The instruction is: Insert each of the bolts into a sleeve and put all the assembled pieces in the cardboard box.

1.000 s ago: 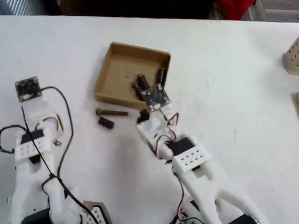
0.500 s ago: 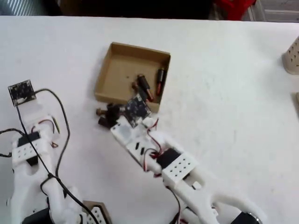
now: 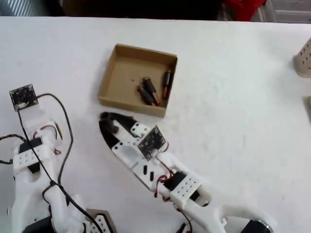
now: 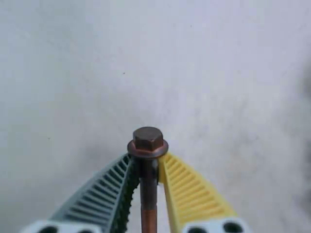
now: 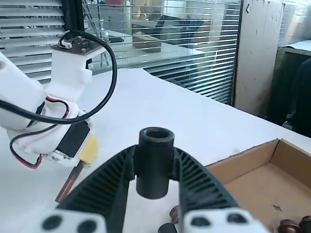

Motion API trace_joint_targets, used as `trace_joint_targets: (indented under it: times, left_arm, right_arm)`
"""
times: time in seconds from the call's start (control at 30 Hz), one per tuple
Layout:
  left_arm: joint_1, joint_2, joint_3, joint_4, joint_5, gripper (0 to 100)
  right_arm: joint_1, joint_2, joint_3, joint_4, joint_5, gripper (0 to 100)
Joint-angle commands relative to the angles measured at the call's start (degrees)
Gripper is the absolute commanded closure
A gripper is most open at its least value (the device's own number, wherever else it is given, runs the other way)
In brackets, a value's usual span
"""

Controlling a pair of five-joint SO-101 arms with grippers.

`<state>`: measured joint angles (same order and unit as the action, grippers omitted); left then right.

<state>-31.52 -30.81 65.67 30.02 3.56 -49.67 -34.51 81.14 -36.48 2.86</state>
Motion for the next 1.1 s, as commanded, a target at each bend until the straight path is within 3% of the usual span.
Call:
trace_joint_targets:
  times: [0.0, 0.07, 0.2, 0.47, 0.83, 1.07]
  left_arm:
    - [-0.04, -2.33, -0.62, -1.76, 0.26, 98]
    - [0.04, -2.33, -0.70, -1.76, 0.26, 98]
    - [0.04, -2.33, -0.70, -1.76, 0.26, 98]
    - [0.04, -2.33, -0.70, -1.76, 0.26, 98]
    - [0.04, -2.33, -0.53, -3.34, 0.26, 98]
    - [0.04, -2.33, -0.53, -3.34, 0.62, 98]
  right_arm:
    - [2.07, -0.13, -3.60, -1.54, -0.62, 98.1]
    - [2.86, 3.30, -4.84, -2.51, -0.79, 98.1]
    - [4.26, 15.69, -6.77, -14.55, -4.40, 98.2]
    - [4.18, 36.62, -9.05, -33.27, -4.57, 98.2]
    - [-1.10, 38.02, 0.00, -41.27, -4.57, 98.2]
    - [-1.54, 38.37, 0.88, -38.81, -4.57, 98.2]
